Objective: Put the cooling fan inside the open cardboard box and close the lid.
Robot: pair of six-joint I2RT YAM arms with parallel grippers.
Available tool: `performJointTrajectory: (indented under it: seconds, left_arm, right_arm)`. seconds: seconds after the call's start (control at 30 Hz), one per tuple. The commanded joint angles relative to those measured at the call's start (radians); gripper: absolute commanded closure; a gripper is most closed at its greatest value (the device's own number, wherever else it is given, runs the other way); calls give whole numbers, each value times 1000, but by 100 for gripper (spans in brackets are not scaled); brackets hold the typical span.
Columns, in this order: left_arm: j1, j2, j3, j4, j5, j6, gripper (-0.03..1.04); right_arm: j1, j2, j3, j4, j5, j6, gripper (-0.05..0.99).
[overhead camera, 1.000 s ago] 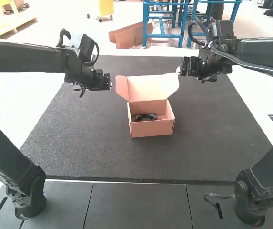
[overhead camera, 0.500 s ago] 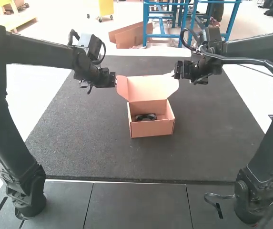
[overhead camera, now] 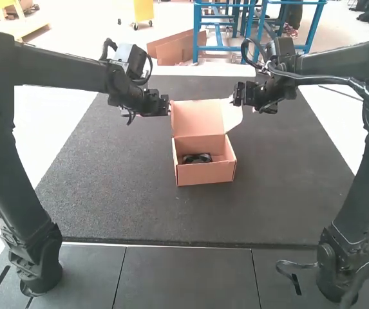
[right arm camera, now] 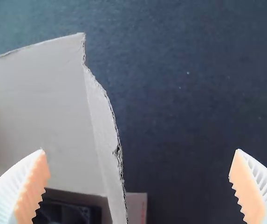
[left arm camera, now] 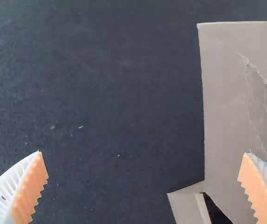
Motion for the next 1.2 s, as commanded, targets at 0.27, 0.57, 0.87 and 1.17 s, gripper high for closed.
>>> performJointTrajectory:
  seconds: [0.27, 0.57, 0.87, 1.17]
  left_arm:
    - [-25, 5, 38, 7, 48, -20, 4]
    - [-25, 5, 38, 3, 48, -21, 4]
    - [-25, 3, 38, -2, 48, -20, 4]
    - [-30, 2, 44, -2, 48, -20, 4]
  right_arm:
    - [34, 19, 50, 3, -17, 41, 36]
    - [37, 29, 53, 5, -17, 55, 70]
    - [39, 32, 47, 3, -17, 55, 94]
    - [88, 31, 35, -12, -15, 59, 94]
